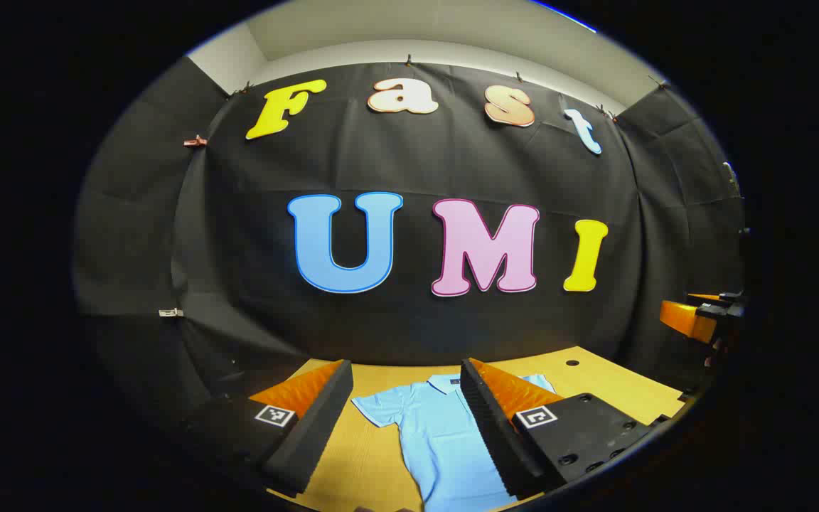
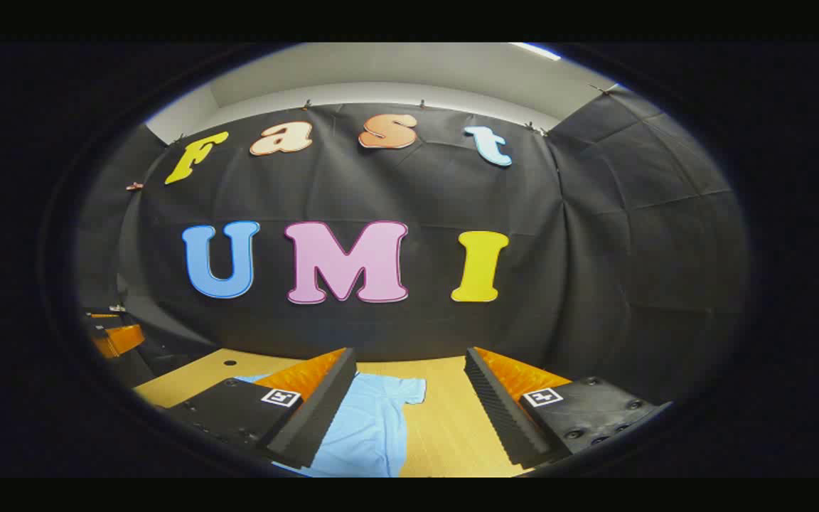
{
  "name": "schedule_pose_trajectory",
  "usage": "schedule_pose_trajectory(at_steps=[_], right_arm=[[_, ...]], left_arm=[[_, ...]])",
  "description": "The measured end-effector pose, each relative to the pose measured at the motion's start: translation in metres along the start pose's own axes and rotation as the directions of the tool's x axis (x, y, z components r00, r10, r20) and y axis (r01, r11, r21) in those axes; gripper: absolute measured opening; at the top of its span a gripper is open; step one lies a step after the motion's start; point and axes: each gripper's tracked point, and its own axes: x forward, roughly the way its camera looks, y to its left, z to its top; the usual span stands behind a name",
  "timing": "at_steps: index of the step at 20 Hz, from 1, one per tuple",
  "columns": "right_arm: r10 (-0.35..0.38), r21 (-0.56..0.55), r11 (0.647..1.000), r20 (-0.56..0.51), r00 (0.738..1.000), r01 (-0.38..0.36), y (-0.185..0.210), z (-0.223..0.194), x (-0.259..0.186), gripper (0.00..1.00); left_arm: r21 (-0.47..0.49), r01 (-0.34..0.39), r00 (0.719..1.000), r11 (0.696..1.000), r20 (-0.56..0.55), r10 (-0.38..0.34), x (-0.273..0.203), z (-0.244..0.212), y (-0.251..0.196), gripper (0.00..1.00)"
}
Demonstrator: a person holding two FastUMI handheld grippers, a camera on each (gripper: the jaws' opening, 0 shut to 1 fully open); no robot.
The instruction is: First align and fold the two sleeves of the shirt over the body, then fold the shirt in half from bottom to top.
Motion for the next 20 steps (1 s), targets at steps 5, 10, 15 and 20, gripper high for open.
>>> schedule_pose_trajectory(at_steps=[5,10,15,20], right_arm=[[0.008,0.007,1.0,-0.016,1.0,-0.008,-0.007,-0.006,0.007,0.97],[0.008,0.018,1.0,-0.02,1.0,-0.008,-0.015,-0.006,0.015,0.97],[0.014,0.006,1.0,-0.048,0.999,-0.014,-0.018,-0.015,0.026,0.97],[0.044,-0.007,0.999,-0.095,0.995,-0.045,-0.016,-0.029,0.061,0.97]], left_arm=[[0.007,0.002,1.0,1.0,-0.006,-0.002,0.003,-0.003,-0.009,0.97],[0.015,0.004,1.0,1.0,-0.015,-0.004,0.005,-0.005,-0.016,0.97],[0.008,0.003,1.0,1.0,-0.023,-0.003,0.007,-0.007,-0.02,0.97],[0.007,-0.023,0.999,1.0,-0.042,0.023,0.016,-0.012,-0.017,0.97]])
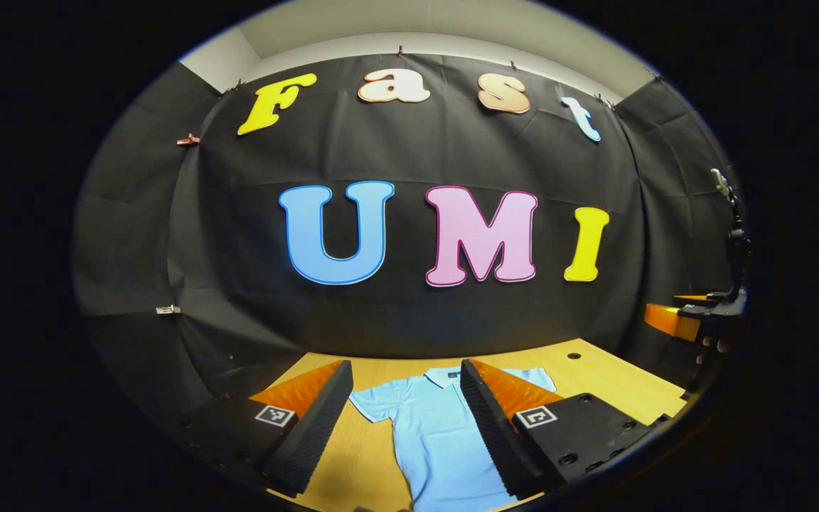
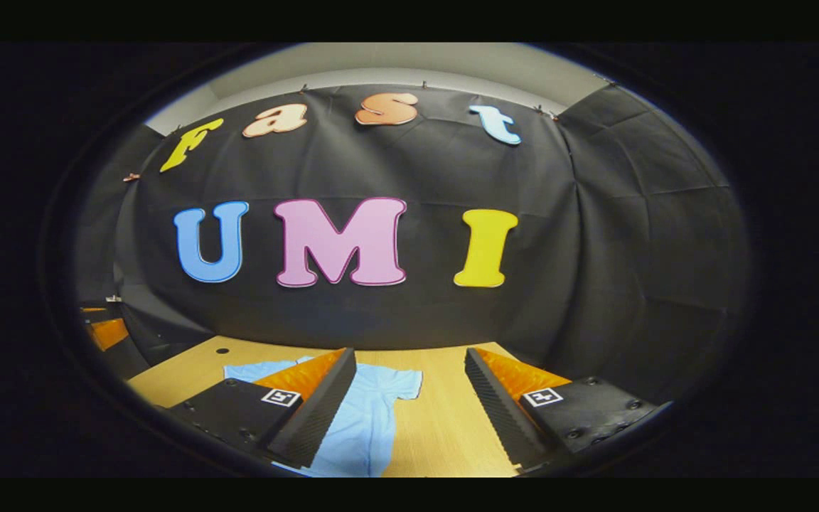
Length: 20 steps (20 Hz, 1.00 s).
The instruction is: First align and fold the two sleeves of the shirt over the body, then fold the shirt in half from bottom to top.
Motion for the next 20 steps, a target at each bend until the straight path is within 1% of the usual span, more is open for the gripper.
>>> schedule_pose_trajectory(at_steps=[3,5,9,11,15,19,20], right_arm=[[0.025,-0.009,1.0,-0.058,0.998,-0.025,0.002,-0.018,0.056,0.97],[0.033,-0.015,0.999,-0.132,0.991,-0.035,0.001,-0.04,0.086,0.97],[0.036,-0.028,0.999,-0.207,0.978,-0.043,-0.004,-0.075,0.148,0.97],[0.037,-0.032,0.998,-0.26,0.965,-0.047,-0.008,-0.098,0.178,0.98],[0.018,-0.025,0.999,-0.384,0.923,-0.03,-0.021,-0.154,0.227,0.98],[0.014,-0.009,1.0,-0.502,0.865,-0.021,-0.029,-0.215,0.264,0.98],[0.018,0.0,1.0,-0.526,0.85,-0.022,-0.029,-0.227,0.271,0.95]], left_arm=[[0.017,-0.04,0.999,0.999,-0.013,0.041,0.015,-0.003,0.008,0.97],[0.024,-0.069,0.997,0.997,-0.031,0.069,0.024,-0.007,0.013,0.97],[0.027,-0.127,0.99,0.991,-0.059,0.129,0.047,-0.015,0.023,0.97],[0.022,-0.155,0.985,0.988,-0.078,0.156,0.057,-0.02,0.027,0.97],[0.01,-0.197,0.972,0.98,-0.127,0.197,0.079,-0.031,0.031,0.97],[0.032,-0.213,0.963,0.976,-0.16,0.216,0.096,-0.039,0.03,0.97],[0.037,-0.216,0.962,0.976,-0.164,0.219,0.098,-0.04,0.03,0.97]])
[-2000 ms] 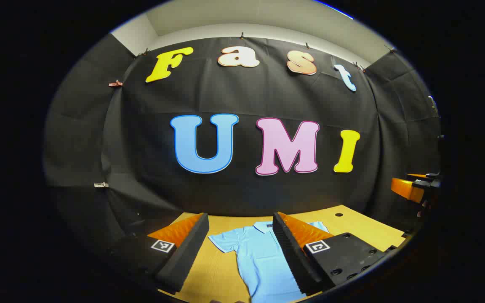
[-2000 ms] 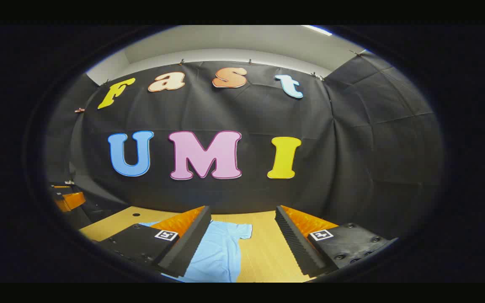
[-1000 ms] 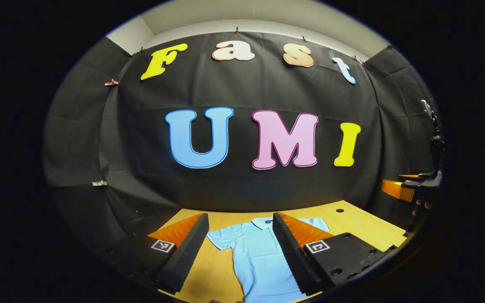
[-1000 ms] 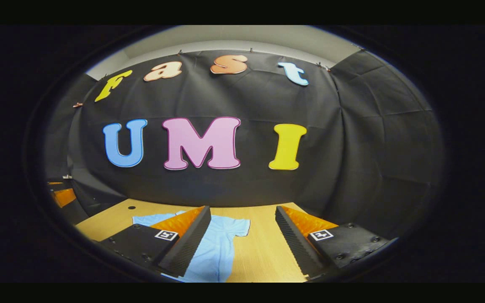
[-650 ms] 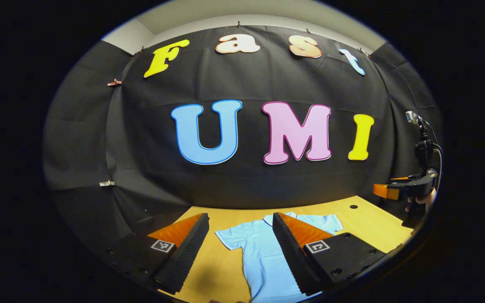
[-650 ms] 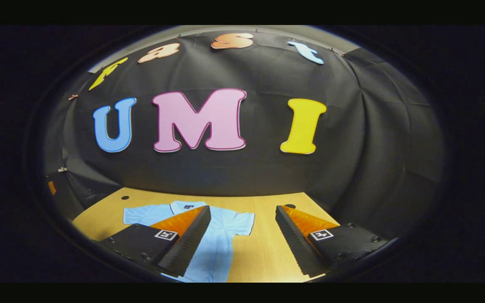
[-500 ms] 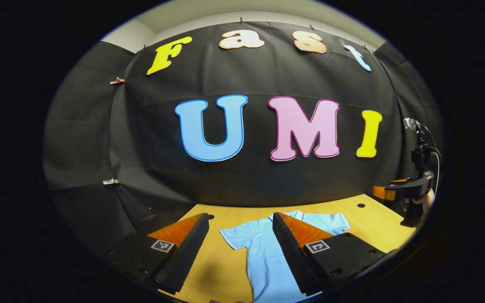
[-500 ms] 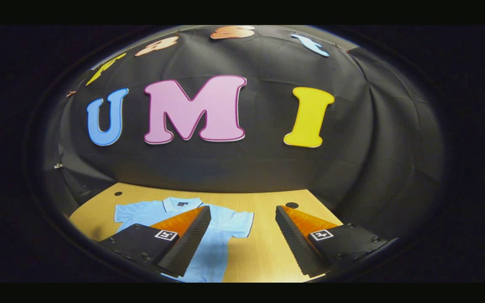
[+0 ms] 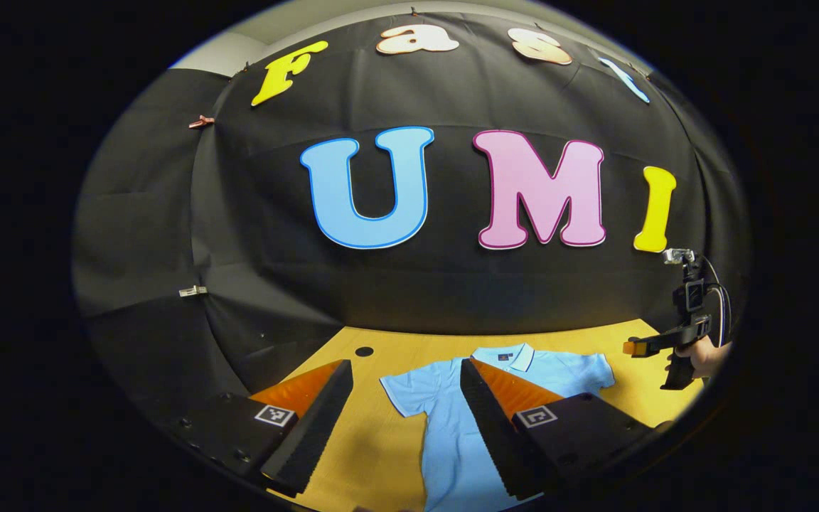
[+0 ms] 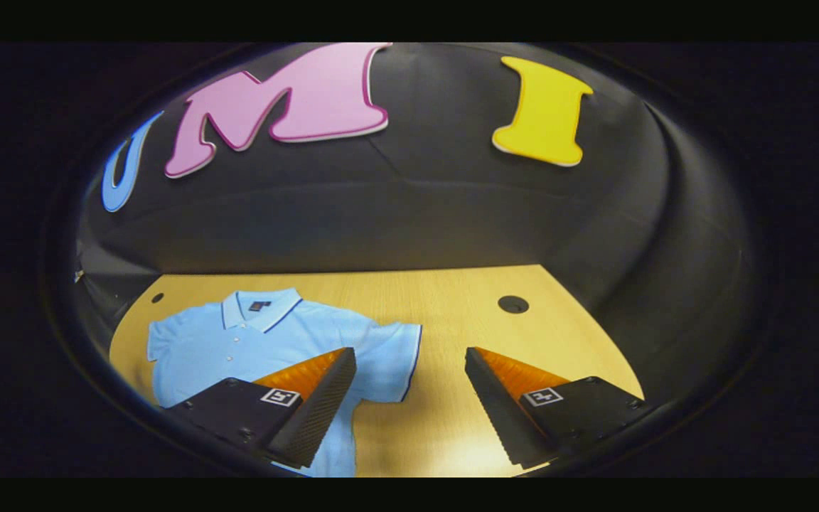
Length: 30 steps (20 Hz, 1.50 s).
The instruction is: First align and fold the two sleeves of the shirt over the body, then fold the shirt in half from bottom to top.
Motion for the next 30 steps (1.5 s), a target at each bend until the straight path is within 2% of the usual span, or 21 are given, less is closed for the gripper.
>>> schedule_pose_trajectory(at_steps=[3,7,8,9,10,11,12,14,15,16,17,18,19,20,23,25,26,27,28,29,30], right_arm=[[0.01,0.015,1.0,-0.087,0.996,-0.008,0.0,-0.022,0.038,0.97],[0.022,0.095,0.995,-0.187,0.982,-0.004,0.0,-0.05,0.073,0.97],[0.026,0.11,0.994,-0.21,0.977,-0.003,0.0,-0.056,0.079,0.96],[0.027,0.12,0.993,-0.225,0.974,0.0,0.0,-0.061,0.083,0.91],[0.021,0.122,0.993,-0.233,0.972,0.008,-0.003,-0.063,0.087,0.93],[0.013,0.115,0.993,-0.236,0.972,0.015,-0.004,-0.065,0.09,0.9],[0.005,0.102,0.995,-0.217,0.976,0.017,-0.006,-0.061,0.094,0.81],[-0.007,0.057,0.998,-0.217,0.976,0.02,-0.006,-0.063,0.094,0.76],[-0.011,0.019,1.0,-0.225,0.974,0.016,-0.006,-0.065,0.094,0.69],[0.004,-0.004,1.0,-0.209,0.978,-0.005,-0.001,-0.061,0.094,0.71],[0.013,-0.017,1.0,-0.212,0.977,-0.017,0.005,-0.066,0.096,0.67],[0.02,-0.021,0.999,-0.205,0.979,-0.025,0.009,-0.065,0.097,0.47],[0.027,-0.013,0.999,-0.21,0.977,-0.031,0.012,-0.065,0.095,0.45],[0.022,-0.008,1.0,-0.207,0.978,-0.024,0.01,-0.062,0.094,0.31],[0.014,0.027,1.0,-0.211,0.977,-0.008,0.012,-0.062,0.096,0.04],[0.016,0.039,0.999,-0.211,0.977,-0.008,0.012,-0.061,0.097,0.04],[0.018,0.048,0.999,-0.214,0.977,-0.007,0.012,-0.061,0.096,0.09],[0.016,0.05,0.999,-0.217,0.976,-0.006,0.011,-0.061,0.095,0.04],[0.011,0.043,0.999,-0.218,0.976,-0.002,0.011,-0.06,0.094,0.03],[0.008,0.035,0.999,-0.21,0.978,-0.001,0.013,-0.057,0.093,0.09],[0.006,0.026,1.0,-0.196,0.981,-0.001,0.015,-0.051,0.091,0.09]], left_arm=[[0.008,0.006,1.0,1.0,-0.022,-0.006,0.01,-0.003,-0.005,0.98],[0.011,0.011,0.999,1.0,-0.044,-0.011,0.021,-0.009,-0.013,0.97],[0.011,0.014,0.999,1.0,-0.047,-0.014,0.022,-0.01,-0.015,0.98],[0.01,0.017,0.999,1.0,-0.049,-0.017,0.024,-0.01,-0.018,0.98],[0.009,0.02,0.999,1.0,-0.05,-0.02,0.026,-0.01,-0.02,0.98],[0.007,0.021,0.999,1.0,-0.05,-0.021,0.028,-0.009,-0.022,0.98],[0.006,0.021,0.998,1.0,-0.052,-0.021,0.028,-0.011,-0.024,0.97],[0.002,0.022,0.998,1.0,-0.053,-0.022,0.029,-0.011,-0.026,0.97],[0.001,0.024,0.998,1.0,-0.053,-0.023,0.029,-0.011,-0.028,0.97],[-0.001,0.025,0.998,1.0,-0.055,-0.025,0.028,-0.014,-0.029,0.98],[-0.002,0.023,0.998,1.0,-0.057,-0.023,0.027,-0.014,-0.029,0.97],[-0.004,0.019,0.998,1.0,-0.058,-0.019,0.026,-0.016,-0.028,0.98],[-0.007,0.015,0.998,1.0,-0.06,-0.016,0.024,-0.016,-0.027,0.98],[-0.012,0.014,0.998,1.0,-0.061,-0.014,0.021,-0.018,-0.026,0.97],[-0.021,0.006,0.998,1.0,-0.066,-0.008,0.016,-0.021,-0.021,0.98],[-0.023,0.003,0.998,1.0,-0.068,-0.004,0.013,-0.024,-0.017,0.98],[-0.024,0.002,0.998,1.0,-0.07,-0.003,0.011,-0.027,-0.016,0.98],[-0.023,0.0,0.997,1.0,-0.073,-0.002,0.011,-0.028,-0.013,0.97],[-0.022,-0.001,0.997,1.0,-0.074,0.0,0.009,-0.03,-0.01,0.97],[-0.023,-0.003,0.997,1.0,-0.075,0.001,0.008,-0.031,-0.008,0.97],[-0.025,-0.006,0.997,1.0,-0.075,0.004,0.007,-0.032,-0.005,0.97]])
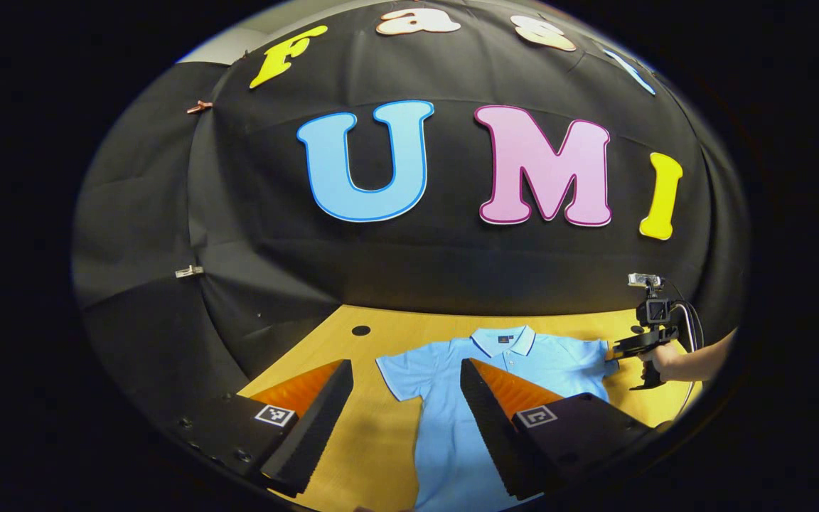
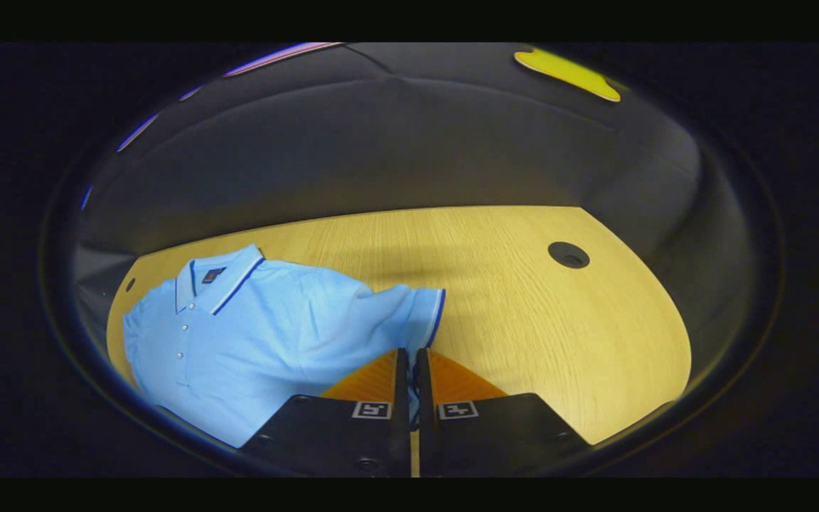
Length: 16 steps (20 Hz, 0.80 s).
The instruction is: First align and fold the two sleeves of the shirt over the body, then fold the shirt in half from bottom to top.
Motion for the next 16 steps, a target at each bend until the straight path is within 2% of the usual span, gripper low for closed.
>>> schedule_pose_trajectory(at_steps=[1,2,4,6,7,13,14,15,16], right_arm=[[-0.001,-0.009,1.0,0.014,1.0,0.001,0.002,0.005,-0.005,0.09],[0.004,-0.017,1.0,0.026,1.0,-0.004,0.005,0.011,-0.011,0.03],[0.015,-0.053,0.999,0.057,0.998,-0.012,0.013,0.027,-0.025,0.03],[0.03,-0.109,0.994,0.086,0.996,-0.02,0.031,0.039,-0.033,0.14],[0.039,-0.14,0.99,0.098,0.994,-0.025,0.039,0.045,-0.039,0.14],[0.115,-0.315,0.947,0.133,0.984,-0.068,0.12,0.051,-0.055,0.14],[0.135,-0.343,0.936,0.126,0.983,-0.084,0.136,0.046,-0.058,0.09],[0.157,-0.366,0.925,0.117,0.981,-0.104,0.152,0.04,-0.061,0.14],[0.178,-0.387,0.914,0.11,0.978,-0.123,0.168,0.034,-0.063,0.09]], left_arm=[[-0.004,-0.004,1.0,1.0,0.001,0.004,0.0,0.001,0.003,0.97],[-0.01,-0.005,1.0,1.0,0.002,0.005,-0.001,0.0,0.006,0.98],[-0.021,-0.005,1.0,1.0,0.004,0.005,-0.002,-0.002,0.009,0.98],[-0.028,-0.003,1.0,1.0,0.006,0.003,-0.003,-0.002,0.011,0.97],[-0.031,0.0,1.0,1.0,0.007,0.0,-0.004,-0.002,0.012,0.97],[-0.043,-0.001,1.0,0.999,0.006,0.001,-0.012,-0.01,0.025,0.97],[-0.046,-0.005,1.0,0.999,0.001,0.005,-0.013,-0.013,0.029,0.97],[-0.049,-0.01,1.0,0.999,-0.003,0.01,-0.014,-0.014,0.033,0.97],[-0.053,-0.015,1.0,0.998,-0.006,0.015,-0.014,-0.017,0.038,0.97]])
